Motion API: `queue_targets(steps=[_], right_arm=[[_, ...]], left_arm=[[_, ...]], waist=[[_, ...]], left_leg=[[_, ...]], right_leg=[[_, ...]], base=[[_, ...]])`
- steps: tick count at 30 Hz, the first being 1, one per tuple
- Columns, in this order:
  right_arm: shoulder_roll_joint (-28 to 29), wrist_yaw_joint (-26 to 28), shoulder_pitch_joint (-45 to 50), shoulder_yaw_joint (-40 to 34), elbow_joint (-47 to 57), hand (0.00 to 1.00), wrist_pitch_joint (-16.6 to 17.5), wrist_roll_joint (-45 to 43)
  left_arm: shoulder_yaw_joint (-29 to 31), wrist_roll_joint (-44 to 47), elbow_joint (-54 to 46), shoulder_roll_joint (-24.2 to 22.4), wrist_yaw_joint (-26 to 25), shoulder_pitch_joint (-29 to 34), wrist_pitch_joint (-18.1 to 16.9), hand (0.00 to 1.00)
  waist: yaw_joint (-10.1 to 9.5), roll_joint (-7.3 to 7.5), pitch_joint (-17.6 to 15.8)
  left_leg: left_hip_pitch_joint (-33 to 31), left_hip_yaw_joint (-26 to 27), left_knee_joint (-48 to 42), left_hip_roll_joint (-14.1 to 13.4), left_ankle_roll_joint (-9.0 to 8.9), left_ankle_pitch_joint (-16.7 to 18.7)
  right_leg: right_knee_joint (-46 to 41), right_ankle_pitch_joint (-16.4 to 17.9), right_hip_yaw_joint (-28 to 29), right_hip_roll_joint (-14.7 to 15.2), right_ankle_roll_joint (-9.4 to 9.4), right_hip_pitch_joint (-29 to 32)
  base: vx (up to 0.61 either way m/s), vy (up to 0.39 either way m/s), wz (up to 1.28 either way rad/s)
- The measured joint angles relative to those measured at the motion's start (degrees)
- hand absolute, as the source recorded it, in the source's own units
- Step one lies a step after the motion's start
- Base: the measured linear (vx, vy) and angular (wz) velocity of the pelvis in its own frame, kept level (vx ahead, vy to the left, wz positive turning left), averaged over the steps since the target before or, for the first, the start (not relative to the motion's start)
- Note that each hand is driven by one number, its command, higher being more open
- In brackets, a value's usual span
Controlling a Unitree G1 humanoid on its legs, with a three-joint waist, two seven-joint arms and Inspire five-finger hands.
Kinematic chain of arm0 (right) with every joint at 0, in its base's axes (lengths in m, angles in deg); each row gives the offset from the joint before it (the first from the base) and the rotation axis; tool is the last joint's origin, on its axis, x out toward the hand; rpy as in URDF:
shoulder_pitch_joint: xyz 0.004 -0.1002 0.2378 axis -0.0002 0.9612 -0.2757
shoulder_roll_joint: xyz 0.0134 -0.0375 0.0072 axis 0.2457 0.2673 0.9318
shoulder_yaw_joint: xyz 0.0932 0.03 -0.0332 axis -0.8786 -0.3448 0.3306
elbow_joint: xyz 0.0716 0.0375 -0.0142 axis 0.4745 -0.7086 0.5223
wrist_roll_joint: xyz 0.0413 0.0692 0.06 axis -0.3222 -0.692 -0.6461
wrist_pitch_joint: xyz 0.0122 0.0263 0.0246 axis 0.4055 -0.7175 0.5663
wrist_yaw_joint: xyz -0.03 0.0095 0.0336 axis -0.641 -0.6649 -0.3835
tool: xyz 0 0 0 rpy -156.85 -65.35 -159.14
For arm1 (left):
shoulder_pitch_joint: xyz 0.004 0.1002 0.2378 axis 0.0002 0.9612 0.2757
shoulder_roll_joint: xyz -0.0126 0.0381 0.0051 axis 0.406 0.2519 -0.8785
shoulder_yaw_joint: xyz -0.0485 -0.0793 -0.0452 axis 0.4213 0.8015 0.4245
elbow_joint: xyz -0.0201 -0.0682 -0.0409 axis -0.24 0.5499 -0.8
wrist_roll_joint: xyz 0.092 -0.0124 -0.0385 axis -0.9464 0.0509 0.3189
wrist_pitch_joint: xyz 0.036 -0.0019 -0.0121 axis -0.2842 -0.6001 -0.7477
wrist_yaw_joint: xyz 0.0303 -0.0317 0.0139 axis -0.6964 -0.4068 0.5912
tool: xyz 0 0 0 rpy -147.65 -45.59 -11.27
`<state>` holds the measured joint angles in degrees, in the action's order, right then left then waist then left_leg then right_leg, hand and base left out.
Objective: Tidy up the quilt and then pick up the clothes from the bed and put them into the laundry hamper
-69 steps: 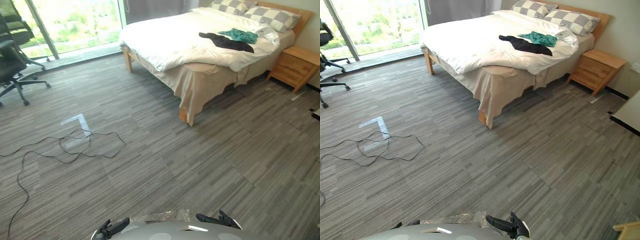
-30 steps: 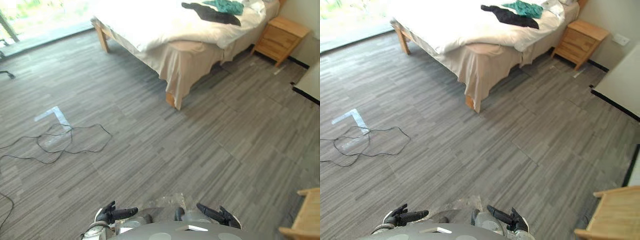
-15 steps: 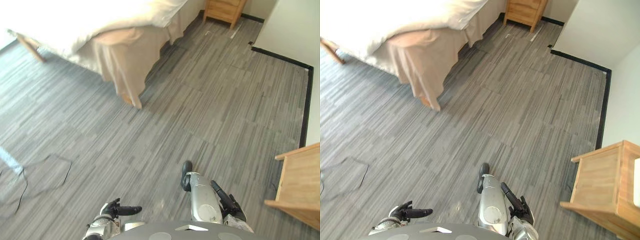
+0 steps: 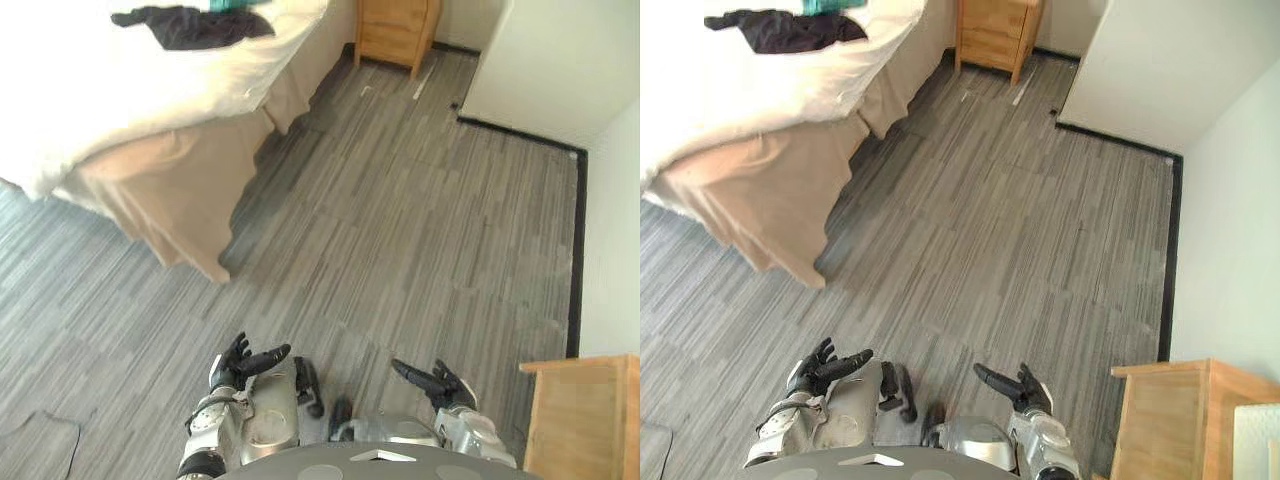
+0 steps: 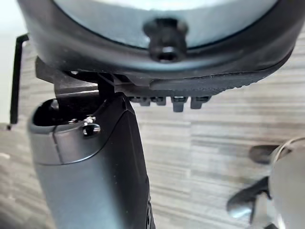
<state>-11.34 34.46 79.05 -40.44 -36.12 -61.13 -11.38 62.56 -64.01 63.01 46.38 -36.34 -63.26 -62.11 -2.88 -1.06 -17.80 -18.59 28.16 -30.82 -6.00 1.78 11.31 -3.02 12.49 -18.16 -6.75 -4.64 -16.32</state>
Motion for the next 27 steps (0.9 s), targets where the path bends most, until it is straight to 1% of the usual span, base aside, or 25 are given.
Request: queue_targets(steps=[1,2,3,4,5,6,7,8,9,10,11,13,14,15,16,17,18,19,20,21,22,23,25,26,27], right_arm=[[0.31,-0.03,0.51,0.55,0.59,1.00,0.70,0.72],[0.39,-0.02,0.58,1.24,0.58,1.00,0.79,1.88],[0.48,-0.03,0.75,1.69,0.56,1.00,0.64,2.03],[1.09,-0.06,0.26,1.75,0.06,1.00,-0.27,3.04],[1.97,-0.25,-0.42,0.97,-0.82,1.00,-1.07,3.87],[2.34,-0.26,-1.25,0.14,-2.23,1.00,-2.15,4.24],[2.33,-0.23,-1.87,-0.98,-3.82,1.00,-3.02,4.39],[2.03,-0.03,-2.63,-1.80,-5.36,1.00,-3.90,6.28],[1.85,-0.03,-2.84,-1.98,-5.55,1.00,-4.32,6.48],[1.43,-0.02,-2.16,-2.01,-5.71,1.00,-4.66,6.53],[1.13,0.39,-1.92,-2.02,-4.76,1.00,-4.79,6.36],[1.33,0.52,-1.11,-1.98,-2.09,1.00,-3.50,6.28],[1.56,0.52,-0.73,-2.06,-1.92,1.00,-3.34,6.25],[2.07,0.52,-0.05,-3.00,-1.68,1.00,-3.38,5.66],[2.32,0.48,0.00,-3.85,-1.41,1.00,-3.38,5.60],[2.37,0.16,-0.02,-3.78,-1.45,1.00,-3.42,5.57],[2.50,0.07,0.06,-3.38,-1.54,1.00,-3.57,5.65],[2.58,-0.04,0.12,-1.92,-2.29,1.00,-3.97,5.99],[2.63,-0.02,0.30,-1.11,-2.60,1.00,-4.26,5.91],[1.88,-0.11,0.27,-0.26,-2.89,1.00,-4.77,6.07],[-0.64,-0.05,-0.69,0.63,-4.01,1.00,-6.50,5.70],[-1.58,0.00,-0.84,1.38,-4.28,1.00,-7.31,5.23],[-2.41,-0.01,-1.01,1.49,-4.66,1.00,-8.40,4.56],[-2.60,0.02,-0.83,0.99,-5.18,1.00,-8.94,3.35],[-2.56,0.02,-0.94,0.75,-5.61,1.00,-9.48,2.39]], left_arm=[[0.03,-0.16,-0.30,-0.45,-0.05,0.07,0.01,1.00],[-0.03,-0.27,0.05,-0.99,-0.05,0.15,0.35,1.00],[-0.10,-0.32,0.40,-1.28,-0.08,0.38,0.66,1.00],[0.23,0.02,1.04,-0.79,-0.10,1.15,2.13,1.00],[0.49,-0.24,1.38,0.24,-0.29,0.80,2.84,1.00],[0.03,-0.39,2.23,1.05,-0.82,0.46,3.65,1.00],[-0.15,-1.13,2.89,1.73,-0.87,0.20,4.22,1.00],[-0.12,-2.49,4.71,2.50,-1.15,-0.62,5.13,1.00],[-0.13,-2.49,5.54,2.49,-1.65,-0.74,5.53,1.00],[-0.13,-2.50,6.01,2.40,-2.27,-0.60,5.63,1.00],[-0.12,-2.61,6.20,2.34,-2.63,-0.34,5.69,1.00],[-0.25,-2.66,6.30,2.33,-2.68,-0.69,6.84,1.00],[-0.39,-2.64,6.30,2.24,-2.66,-0.98,6.91,1.00],[-0.39,-2.66,6.25,1.92,-2.64,-1.62,7.55,1.00],[0.21,-2.73,6.25,1.33,-2.63,-2.22,8.17,1.00],[0.69,-2.75,6.19,1.14,-2.52,-2.26,8.18,1.00],[2.26,-2.69,5.94,0.82,-2.45,-1.97,8.12,1.00],[3.72,-2.70,5.24,0.91,-2.78,-0.50,8.04,1.00],[4.66,-2.71,4.88,1.12,-2.81,0.47,8.04,1.00],[6.47,-2.07,4.95,0.52,-3.22,1.83,8.43,1.00],[8.42,-1.92,5.04,-1.69,-3.21,2.48,8.95,1.00],[9.05,-1.94,5.04,-2.83,-3.05,2.87,8.95,1.00],[8.72,-1.97,5.49,-3.26,-2.34,3.34,8.90,1.00],[7.77,-2.18,5.52,-3.08,-1.56,3.47,8.90,1.00],[5.53,-2.32,5.47,-2.35,-0.86,3.50,8.80,1.00]], waist=[[-0.62,-0.05,0.66],[-0.51,-0.89,1.74],[-0.50,-1.56,2.51],[-0.96,-1.16,4.35],[-0.79,0.89,5.07],[-0.58,2.35,5.94],[-0.10,3.28,5.96],[0.33,3.97,5.73],[0.45,3.84,5.66],[0.66,3.31,5.44],[0.91,2.67,5.35],[2.01,1.83,5.13],[1.95,1.94,5.22],[1.84,2.15,5.41],[1.89,2.11,5.40],[1.98,2.12,5.44],[1.67,2.44,5.98],[1.19,3.27,7.14],[1.16,4.14,7.75],[1.03,3.89,8.74],[-0.05,0.00,10.06],[-0.03,-0.92,10.25],[0.25,-2.29,11.12],[0.28,-2.33,11.17],[0.36,-2.12,11.24]], left_leg=[[-0.04,3.66,3.19,0.99,2.00,-1.79],[0.42,7.41,7.55,2.75,4.93,-3.07],[1.21,8.65,10.43,3.70,6.69,-3.48],[3.27,7.48,15.34,6.55,13.61,-10.05],[3.61,7.36,15.33,7.99,14.05,-9.65],[4.73,5.49,16.53,9.08,14.11,-8.76],[6.50,3.46,17.43,9.92,12.96,-7.91],[10.42,-0.03,16.97,11.13,11.51,-5.79],[12.87,-1.53,17.41,11.61,11.02,-5.00],[16.62,-3.73,18.28,11.79,10.18,-4.14],[20.13,-6.62,19.53,11.75,9.50,-3.77],[26.13,-15.01,21.78,10.81,7.48,-2.64],[26.79,-17.49,21.77,10.40,6.68,-2.15],[27.29,-22.63,21.53,9.55,5.57,-1.47],[27.27,-28.20,20.86,8.83,4.11,-0.53],[27.25,-30.67,20.43,8.54,3.19,0.10],[27.13,-34.67,19.08,8.10,1.45,1.68],[27.18,-36.76,17.69,7.85,-0.61,3.41],[27.25,-36.91,16.86,7.98,-1.91,4.37],[27.41,-36.63,15.71,6.65,-3.66,5.99],[27.04,-34.55,15.30,2.61,-5.26,6.45],[27.16,-32.80,16.07,1.06,-6.52,5.74],[27.68,-29.23,17.50,-0.46,-8.27,3.67],[28.00,-25.83,18.36,-0.92,-8.53,1.74],[27.99,-20.52,19.35,-1.46,-7.94,0.34]], right_leg=[[1.42,1.35,0.53,-0.16,0.11,-2.59],[2.19,2.44,0.95,-1.16,1.10,-5.20],[2.04,2.81,0.94,-1.95,1.71,-6.10],[-1.33,4.51,0.89,-2.22,2.89,-7.18],[-4.77,5.12,0.01,-0.88,3.34,-5.86],[-13.21,4.80,-1.42,1.15,4.02,-2.58],[-25.32,2.63,-2.77,3.27,7.01,1.62],[-44.97,-0.27,-3.42,8.53,9.97,8.44],[-50.52,0.06,-3.59,10.69,9.70,10.37],[-55.59,0.76,-3.80,13.33,8.58,12.45],[-57.42,1.17,-3.68,15.38,7.97,14.92],[-51.35,1.38,-1.62,18.63,7.67,21.65],[-47.60,1.36,-0.71,18.95,7.68,23.11],[-38.86,1.20,2.08,18.98,7.65,24.96],[-28.87,0.34,7.03,18.35,8.25,25.51],[-24.66,-0.81,10.27,18.03,8.34,25.36],[-19.14,-4.70,15.87,17.74,9.26,25.11],[-15.41,-11.22,17.22,18.07,11.53,24.57],[-13.91,-15.72,16.79,18.62,11.81,23.85],[-13.93,-11.43,14.35,18.98,13.26,21.66],[-12.56,-10.30,10.91,16.36,11.91,19.79],[-11.34,-9.77,8.65,15.69,11.04,18.08],[-9.39,-9.25,4.77,15.45,10.17,14.88],[-7.84,-9.14,1.61,15.88,9.98,11.99],[-6.64,-9.10,-1.97,16.50,9.93,9.65]], base=[[0.57,-0.057,-0.39],[0.50,-0.021,-0.20],[0.84,-0.010,-0.15],[0.74,-0.012,-0.02],[0.75,-0.019,0.18],[0.57,0.003,0.53],[0.82,0.068,0.99],[0.82,0.083,1.03],[0.67,0.067,1.10],[0.52,0.013,0.89],[0.64,-0.030,1.26],[0.67,-0.138,1.69],[0.56,-0.255,2.01],[0.52,-0.330,2.27],[0.57,-0.438,2.34],[0.45,-0.398,2.32],[0.52,-0.568,1.95],[0.44,-0.528,1.76],[0.44,-0.560,1.32],[0.36,-0.498,1.02],[0.33,-0.454,1.00],[0.34,-0.483,0.82],[0.19,-0.298,0.98],[0.12,-0.258,1.41],[0.09,-0.244,1.37]])
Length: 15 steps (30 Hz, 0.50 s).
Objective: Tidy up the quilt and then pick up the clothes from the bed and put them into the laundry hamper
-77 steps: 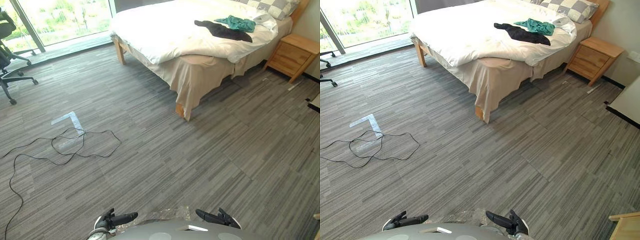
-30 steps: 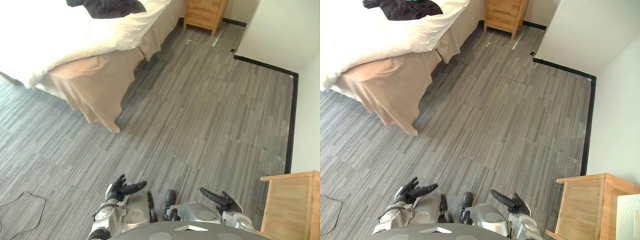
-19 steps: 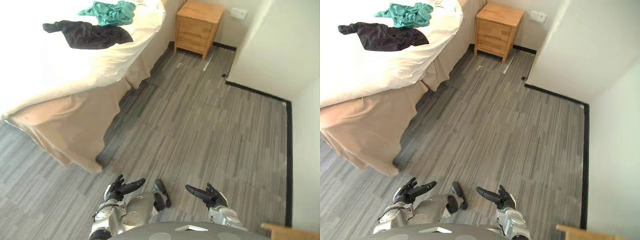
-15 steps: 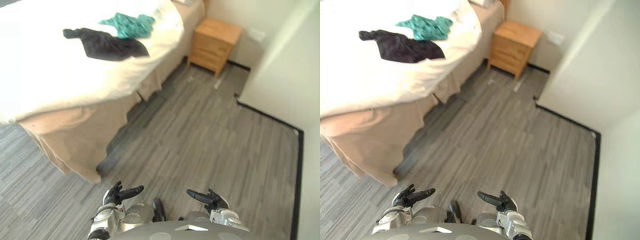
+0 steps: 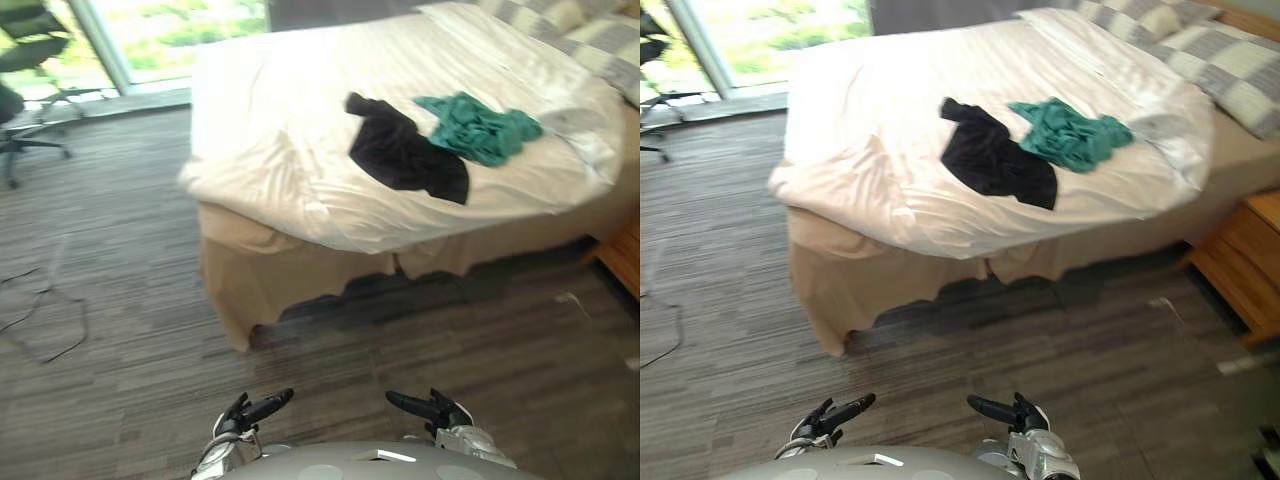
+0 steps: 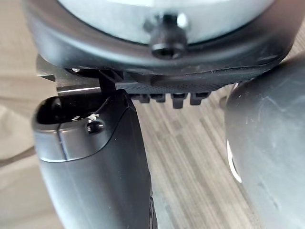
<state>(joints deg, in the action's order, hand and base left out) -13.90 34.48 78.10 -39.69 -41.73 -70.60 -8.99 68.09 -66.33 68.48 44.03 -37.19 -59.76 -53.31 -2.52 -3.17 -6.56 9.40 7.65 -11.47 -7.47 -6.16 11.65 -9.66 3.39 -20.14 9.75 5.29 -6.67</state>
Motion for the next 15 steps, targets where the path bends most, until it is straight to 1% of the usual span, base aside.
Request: queue_targets(steps=[1,2,3,4,5,6,7,8,9,10,11,12,13,14,15], right_arm=[[-0.04,0.00,-0.19,-0.05,-0.28,1.00,-0.09,-0.94],[-0.02,0.03,-0.78,-0.12,-0.39,1.00,-0.38,-1.77],[0.15,0.05,-1.50,-0.23,-0.48,1.00,-0.82,-1.77],[0.35,0.09,-1.74,-0.31,-0.76,1.00,-1.02,-1.78],[0.85,0.47,-2.59,-0.27,-1.10,1.00,-1.21,-1.77],[1.70,1.23,-3.50,-0.23,-1.42,1.00,-1.31,-1.85],[2.42,1.89,-3.63,-0.04,-1.42,1.00,-1.44,-3.25],[2.62,2.01,-3.60,-0.01,-1.42,1.00,-1.49,-3.38],[3.17,2.44,-3.56,0.04,-1.43,1.00,-2.00,-3.42],[2.85,3.05,-3.50,0.16,-1.44,1.00,-2.58,-3.36],[2.66,3.17,-3.30,0.15,-1.49,1.00,-2.73,-3.36],[2.39,3.41,-3.31,0.14,-1.41,1.00,-2.77,-3.36],[2.26,3.50,-3.35,0.11,-1.29,1.00,-2.78,-3.41],[2.30,3.52,-3.38,0.11,-1.24,1.00,-2.77,-3.41],[2.62,3.70,-3.40,0.19,-0.73,1.00,-2.82,-3.42]], left_arm=[[-1.35,-0.05,-0.02,0.42,0.13,-0.05,-0.01,1.00],[-3.87,-0.06,-0.04,1.01,0.41,-0.12,-0.01,1.00],[-5.10,0.12,-0.10,1.71,0.56,-0.28,0.13,1.00],[-5.44,0.14,-0.12,2.24,0.59,-0.39,0.11,1.00],[-6.09,0.16,-0.10,3.12,0.51,-0.44,0.12,1.00],[-6.12,0.53,0.03,3.97,0.52,-0.52,0.18,1.00],[-6.12,1.01,0.24,4.95,0.51,-0.98,0.26,1.00],[-6.14,1.02,0.30,5.27,0.51,-1.00,0.24,1.00],[-6.14,1.33,0.33,5.84,0.55,-1.06,0.07,1.00],[-6.09,2.29,0.12,5.92,0.52,-1.24,-0.19,1.00],[-6.07,2.39,0.08,5.93,0.51,-1.27,-0.23,1.00],[-6.12,2.35,0.02,5.97,0.47,-1.27,-0.26,1.00],[-6.36,2.14,0.15,6.10,0.48,-1.16,-0.04,1.00],[-6.74,2.22,0.18,6.43,0.51,-1.17,0.17,1.00],[-7.10,2.18,0.11,7.15,0.86,-1.23,0.22,1.00]], waist=[[0.19,0.01,-0.01],[0.90,0.04,-0.01],[1.07,0.62,-0.04],[0.89,1.17,-0.04],[0.65,1.38,0.06],[0.34,2.14,-0.15],[0.18,2.83,-0.69],[0.16,2.95,-0.88],[0.24,3.61,-1.22],[0.19,3.67,-1.49],[0.04,3.47,-1.54],[-0.15,2.87,-1.75],[-0.14,2.51,-1.76],[-0.12,2.54,-1.76],[-0.31,3.29,-2.21]], left_leg=[[-0.28,3.20,0.55,-0.44,0.23,-0.79],[-1.21,8.10,1.45,-0.50,0.56,-1.69],[-1.80,8.88,3.03,0.31,1.35,-3.02],[-2.08,8.95,3.67,1.00,1.55,-3.86],[-2.29,8.97,4.36,1.73,2.03,-4.56],[-2.66,8.57,4.54,2.72,2.28,-4.95],[-3.52,7.69,3.04,3.40,2.33,-4.96],[-3.96,7.48,2.28,3.49,2.38,-4.91],[-6.25,6.86,-1.78,3.64,2.62,-4.41],[-9.09,6.46,-6.68,3.17,2.85,-3.45],[-10.34,6.23,-8.44,2.81,2.94,-3.00],[-11.24,5.85,-9.07,2.40,3.12,-2.29],[-10.72,5.79,-6.33,2.46,3.43,-2.07],[-10.34,5.82,-4.19,2.77,3.96,-2.42],[-9.75,6.01,-0.75,3.73,4.36,-4.74]], right_leg=[[0.33,0.02,-1.95,0.28,-0.02,-0.84],[0.93,0.07,-5.68,0.81,0.05,-1.98],[1.12,0.20,-8.51,1.62,0.26,-2.23],[1.54,0.20,-9.62,2.19,0.31,-2.31],[2.14,0.29,-11.07,2.68,0.54,-2.54],[2.61,0.73,-12.20,3.36,1.23,-2.67],[2.84,0.76,-13.09,4.13,1.72,-3.28],[2.84,0.73,-13.22,4.24,1.77,-3.49],[2.83,0.65,-13.67,4.49,1.89,-3.89],[2.69,0.53,-13.99,4.67,2.09,-3.78],[2.53,0.51,-14.04,4.48,2.10,-3.58],[2.18,0.50,-14.14,4.21,2.11,-3.19],[1.91,0.46,-14.11,4.18,2.11,-2.38],[2.04,0.42,-14.06,4.19,2.15,-1.86],[3.14,-0.54,-13.49,4.20,1.90,-1.28]], base=[[0.05,-0.189,1.51],[0.01,-0.099,1.41],[0.01,-0.051,1.22],[-0.01,0.005,0.72],[-0.03,0.027,0.31],[-0.05,0.046,0.36],[-0.06,0.059,0.27],[-0.07,0.056,0.45],[-0.09,0.066,0.39],[-0.10,0.067,0.39],[-0.12,0.081,0.23],[-0.12,0.083,0.15],[-0.13,0.085,0.14],[-0.14,0.062,0.08],[-0.13,0.027,-0.01]])
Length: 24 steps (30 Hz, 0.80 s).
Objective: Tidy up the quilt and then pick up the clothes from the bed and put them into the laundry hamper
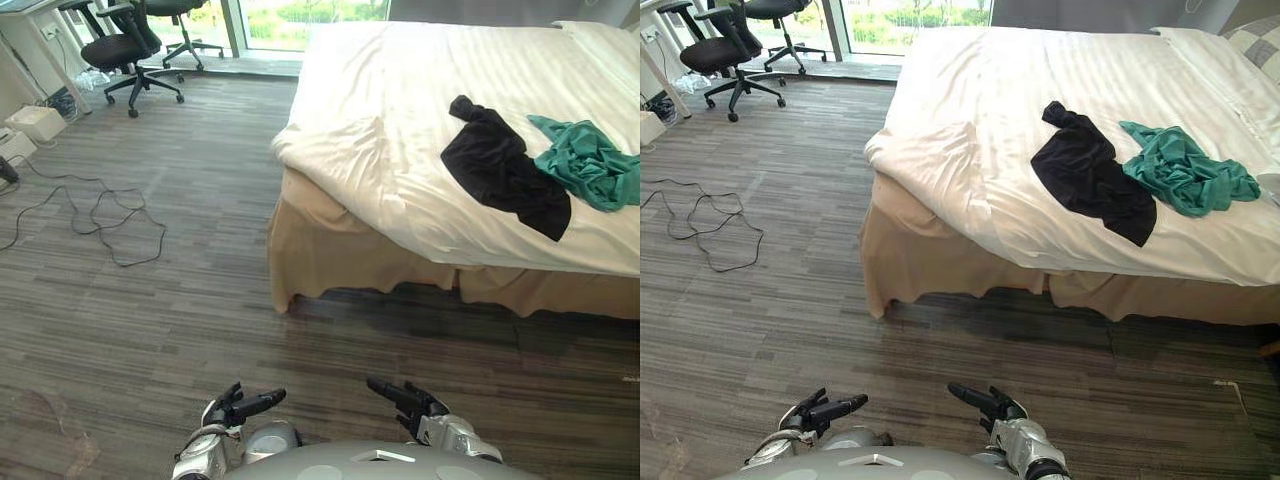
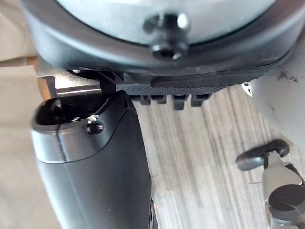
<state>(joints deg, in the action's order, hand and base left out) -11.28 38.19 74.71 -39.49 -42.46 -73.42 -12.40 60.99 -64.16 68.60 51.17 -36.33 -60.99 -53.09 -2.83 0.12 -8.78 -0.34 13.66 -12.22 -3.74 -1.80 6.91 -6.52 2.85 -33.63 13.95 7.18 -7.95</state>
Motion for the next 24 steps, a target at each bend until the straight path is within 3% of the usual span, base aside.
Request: queue_targets(steps=[1,3,4,5,7,9,10,11,14,17,18,20,21,22,24], right_arm=[[-0.01,0.15,0.00,0.06,0.31,1.00,-0.26,0.01],[-0.07,0.16,-0.02,0.23,0.69,1.00,-0.33,-0.03],[-0.01,0.08,0.02,1.23,1.62,1.00,-0.28,-0.04],[0.03,0.09,-0.05,1.40,1.90,1.00,-0.30,0.13],[-0.94,-0.76,0.92,0.85,2.06,1.00,-1.05,0.60],[-0.35,-1.45,1.35,-0.54,3.04,1.00,-0.55,0.62],[0.02,-1.51,1.09,-1.48,3.98,1.00,0.23,0.57],[0.51,-1.21,0.28,-2.14,4.28,1.00,1.96,0.45],[2.21,-1.90,0.21,-2.36,2.96,1.00,5.12,0.19],[2.72,-2.14,0.06,-2.42,2.93,1.00,7.13,0.11],[2.78,-2.07,0.02,-2.42,2.94,1.00,7.95,0.10],[3.40,-2.16,0.19,-2.41,2.84,1.00,8.58,0.19],[3.33,-2.36,0.07,-2.42,2.65,1.00,8.99,0.27],[3.10,-2.47,0.13,-2.44,2.68,1.00,9.11,0.25],[2.23,-2.48,0.55,-2.46,2.37,1.00,9.26,0.39]], left_arm=[[-0.06,-0.11,0.06,0.62,0.10,0.07,0.05,1.00],[1.19,-0.92,0.22,0.51,0.27,0.97,-0.14,1.00],[3.63,-2.13,0.60,0.16,0.86,2.26,-0.49,1.00],[5.47,-1.80,0.58,-0.53,1.45,2.74,-1.13,1.00],[6.99,-2.53,-0.41,-3.09,1.84,4.15,-2.99,1.00],[8.12,-3.55,0.36,-3.53,1.84,4.60,-2.70,1.00],[8.10,-5.32,0.55,-2.85,1.76,4.38,-2.76,1.00],[6.84,-7.79,1.16,-0.94,1.84,3.62,-2.73,1.00],[2.03,-9.20,2.43,2.31,2.44,2.92,-2.25,1.00],[-0.22,-8.71,3.13,3.19,3.68,0.81,-0.33,1.00],[-0.38,-8.53,3.44,3.11,3.77,-0.07,0.59,1.00],[-0.76,-8.45,3.34,3.29,4.06,-0.68,1.40,1.00],[-0.77,-7.82,4.06,2.33,3.90,-1.12,1.51,1.00],[-0.87,-6.62,4.23,1.78,4.70,-1.18,1.43,1.00],[-0.77,-5.68,3.89,1.09,4.27,-1.12,1.28,1.00]], waist=[[-0.22,0.23,-0.38],[-0.29,-0.32,-1.14],[-0.31,0.30,-2.71],[-0.50,0.50,-2.79],[-1.89,-1.69,-1.40],[-2.04,-1.84,-0.94],[-1.63,-0.96,-1.06],[0.02,0.90,-1.74],[1.80,2.99,-1.61],[2.96,2.75,-1.56],[3.17,2.34,-1.68],[3.10,2.39,-1.49],[2.66,1.07,-1.67],[2.80,0.00,-1.65],[3.11,-0.19,-1.74]], left_leg=[[0.56,0.26,2.31,0.53,0.04,-1.71],[0.18,1.35,0.68,-0.22,-0.38,-1.45],[-3.06,1.81,-7.36,-1.06,-1.02,1.02],[-4.29,1.35,-9.76,-1.07,-0.74,2.02],[-3.12,2.49,-5.38,-1.79,-0.14,2.61],[-1.18,5.61,-3.30,-1.69,0.31,3.92],[-0.02,7.17,-1.87,-0.96,0.23,3.87],[3.39,7.58,0.46,0.43,0.26,3.87],[10.30,8.14,4.75,1.12,0.18,3.84],[10.78,8.27,5.61,-0.46,-0.83,3.24],[10.93,8.27,5.50,-1.48,-1.38,3.17],[10.98,8.26,5.45,-2.66,-3.22,3.91],[11.84,8.63,5.35,-4.10,-4.70,4.73],[11.34,9.23,3.64,-5.28,-5.29,4.22],[13.37,9.82,5.64,-5.38,-6.25,4.66]], right_leg=[[2.62,-1.46,0.83,-0.48,-0.10,-0.02],[6.12,-1.80,4.97,-2.44,-0.16,-0.54],[7.85,-2.53,9.51,-2.99,-0.90,-1.25],[7.69,-2.51,10.41,-2.70,-0.85,-0.89],[7.52,-2.67,13.93,-3.52,-0.42,0.88],[4.11,-2.00,16.94,-2.72,-0.74,2.49],[-7.17,0.13,17.69,-0.46,-2.41,7.26],[-23.79,2.64,18.04,2.72,-3.64,13.60],[-32.37,3.06,15.74,3.61,-3.68,15.83],[-27.57,3.32,12.09,1.53,-3.95,17.76],[-21.90,3.19,10.05,0.11,-3.86,18.08],[-6.52,-3.80,8.80,-3.25,-4.40,16.58],[-2.67,-7.24,7.97,-5.70,-8.23,14.68],[-2.17,-7.46,8.32,-6.58,-8.87,14.32],[0.39,-7.37,8.31,-6.81,-8.99,10.43]], base=[[-0.14,0.006,-0.18],[-0.11,-0.002,-0.28],[-0.12,0.013,-0.33],[-0.13,0.033,-0.54],[-0.09,0.119,-1.09],[0.00,0.144,-1.19],[0.10,0.145,-0.79],[0.12,0.174,-0.74],[0.15,0.078,-0.26],[0.27,-0.056,0.13],[0.39,-0.148,0.02],[0.45,-0.187,-0.08],[0.45,-0.161,-0.22],[0.37,-0.121,-0.23],[0.22,-0.058,-0.01]])
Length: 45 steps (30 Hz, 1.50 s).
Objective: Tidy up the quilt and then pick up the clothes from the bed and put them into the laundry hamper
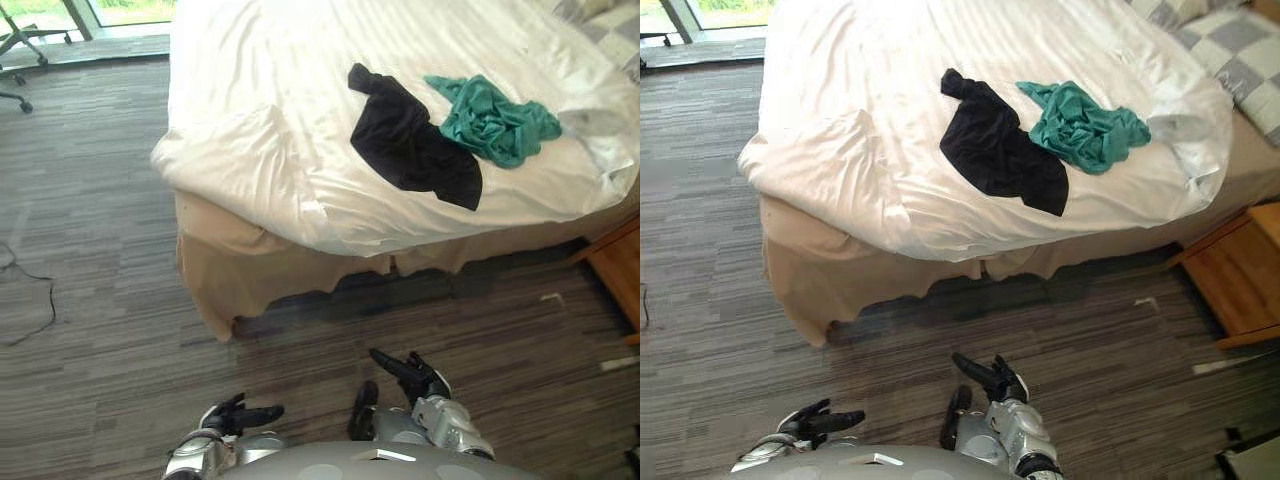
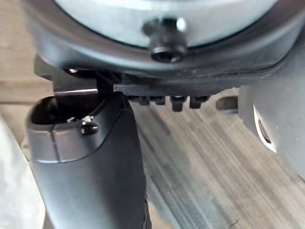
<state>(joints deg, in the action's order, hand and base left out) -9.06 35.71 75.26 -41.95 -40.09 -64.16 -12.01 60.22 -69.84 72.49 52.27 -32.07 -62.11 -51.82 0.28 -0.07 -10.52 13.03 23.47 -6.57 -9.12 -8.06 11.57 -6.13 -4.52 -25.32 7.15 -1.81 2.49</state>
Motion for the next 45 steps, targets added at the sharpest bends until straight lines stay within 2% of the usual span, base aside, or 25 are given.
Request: queue_targets(steps=[2,3,4,6,7,16,20,23,25,29,33,37,41,45], right_arm=[[-0.78,0.00,1.33,0.09,-0.13,1.00,0.22,0.09],[-1.18,0.03,1.69,0.41,-0.01,1.00,0.70,0.10],[-1.08,0.06,1.95,1.76,-0.10,1.00,0.98,0.12],[-0.32,0.80,2.29,3.79,-0.01,1.00,0.99,0.23],[-2.76,2.29,2.19,6.96,-0.76,1.00,-0.35,2.62],[-3.00,2.33,2.07,6.90,-1.08,1.00,0.23,2.55],[-3.52,2.40,2.05,6.72,-2.00,1.00,2.63,2.53],[-3.54,2.24,2.07,5.66,-2.60,1.00,4.58,2.46],[-3.52,1.86,2.02,5.10,-3.16,1.00,5.93,2.46],[-3.58,1.54,2.01,4.43,-4.02,1.00,6.31,2.42],[-3.59,1.61,2.21,3.48,-4.10,1.00,6.32,2.32],[-3.69,1.70,2.67,3.33,-4.00,1.00,6.36,1.34],[-3.71,2.21,3.30,2.61,-3.65,1.00,7.38,1.29],[-3.74,2.36,4.42,2.54,-3.51,1.00,8.73,-0.10]], left_arm=[[0.05,2.43,-0.70,-1.65,-1.20,0.17,-0.15,1.00],[0.12,3.81,-1.47,-3.29,-1.74,0.16,-0.19,1.00],[0.73,3.97,-2.28,-4.33,-1.92,-0.02,-0.23,1.00],[1.45,3.82,-2.39,-4.22,-2.03,-0.04,-0.07,1.00],[-2.39,3.61,0.56,-3.42,-3.98,-2.47,2.18,1.00],[-2.36,4.74,0.60,-3.48,-5.16,-2.50,2.16,1.00],[-2.21,9.24,0.98,-3.34,-9.04,-2.43,2.09,1.00],[-0.30,17.40,1.78,-2.94,-14.84,-2.33,1.85,1.00],[1.69,24.75,2.51,-3.24,-20.62,-1.48,0.10,1.00],[5.83,29.51,2.75,-3.53,-26.02,-1.05,-2.11,1.00],[11.61,31.44,-2.86,-3.50,-32.79,0.03,-7.47,1.00],[15.11,28.77,-12.62,-1.76,-39.95,-0.09,-12.09,1.00],[15.78,22.66,-19.17,1.54,-44.38,-1.56,-15.31,1.00],[15.72,10.48,-27.25,5.20,-48.80,-3.44,-16.44,1.00]], waist=[[-0.19,-0.27,0.21],[-0.22,-1.12,0.80],[-0.80,-0.93,1.54],[-0.89,0.82,2.47],[0.02,-0.50,-0.04],[-0.02,-0.70,-0.25],[-0.03,-0.83,-0.44],[-0.02,-1.02,-0.63],[-0.02,-1.14,-0.69],[-0.08,-1.08,-0.68],[-0.08,-1.03,-0.63],[-0.08,-1.16,-0.44],[-0.09,-1.75,0.10],[-0.06,-2.33,1.84]], left_leg=[[1.78,0.10,4.64,-0.02,0.20,-0.77],[1.10,0.26,7.10,-0.26,0.78,-4.78],[1.39,1.53,6.76,0.20,0.60,-4.95],[1.38,1.89,6.79,1.31,1.18,-4.45],[2.54,-0.22,4.64,4.71,4.25,-0.14],[2.33,-0.58,4.63,4.71,4.25,-0.14],[1.26,-1.32,4.39,4.99,4.25,-0.15],[0.23,-2.17,3.81,4.81,4.25,-0.15],[-0.09,-2.63,3.78,4.67,4.25,-0.15],[-0.76,-2.99,3.72,4.70,4.26,-0.15],[-0.93,-3.24,3.72,4.76,4.26,-0.17],[-1.51,-3.54,3.26,4.76,4.27,-0.20],[-1.58,-3.49,3.07,4.73,4.26,-0.21],[-1.94,-2.61,3.05,4.69,4.25,-0.21]], right_leg=[[1.71,0.02,-0.39,-0.38,0.04,-3.82],[2.11,0.14,-0.90,-0.76,0.50,-4.81],[3.36,0.50,-0.73,-0.53,2.14,-5.81],[6.25,-0.18,-0.79,-0.09,3.58,-6.96],[11.07,-2.35,-0.88,1.91,6.60,-11.39],[11.11,-2.34,-0.98,1.90,6.60,-11.37],[11.13,-2.33,-0.99,1.89,6.60,-10.71],[11.14,-2.33,-0.94,1.82,6.60,-10.27],[11.13,-2.33,-0.86,1.68,6.60,-10.09],[11.11,-2.34,-0.83,1.73,6.59,-9.62],[11.08,-2.34,-0.88,1.85,6.59,-9.59],[10.80,-2.34,-0.94,1.99,6.59,-9.44],[10.79,-2.34,-0.87,2.00,6.58,-9.41],[10.79,-2.34,0.67,1.91,6.58,-8.46]], base=[[0.14,0.022,0.18],[0.06,0.130,-0.05],[0.06,0.135,-0.13],[0.03,0.089,-0.12],[0.01,0.038,-0.01],[0.00,0.000,0.01],[-0.01,0.000,0.07],[-0.02,-0.013,0.09],[-0.01,-0.015,0.04],[-0.02,-0.006,0.04],[-0.03,-0.003,0.03],[-0.04,-0.012,0.04],[-0.05,-0.018,-0.01],[-0.04,-0.011,-0.11]])
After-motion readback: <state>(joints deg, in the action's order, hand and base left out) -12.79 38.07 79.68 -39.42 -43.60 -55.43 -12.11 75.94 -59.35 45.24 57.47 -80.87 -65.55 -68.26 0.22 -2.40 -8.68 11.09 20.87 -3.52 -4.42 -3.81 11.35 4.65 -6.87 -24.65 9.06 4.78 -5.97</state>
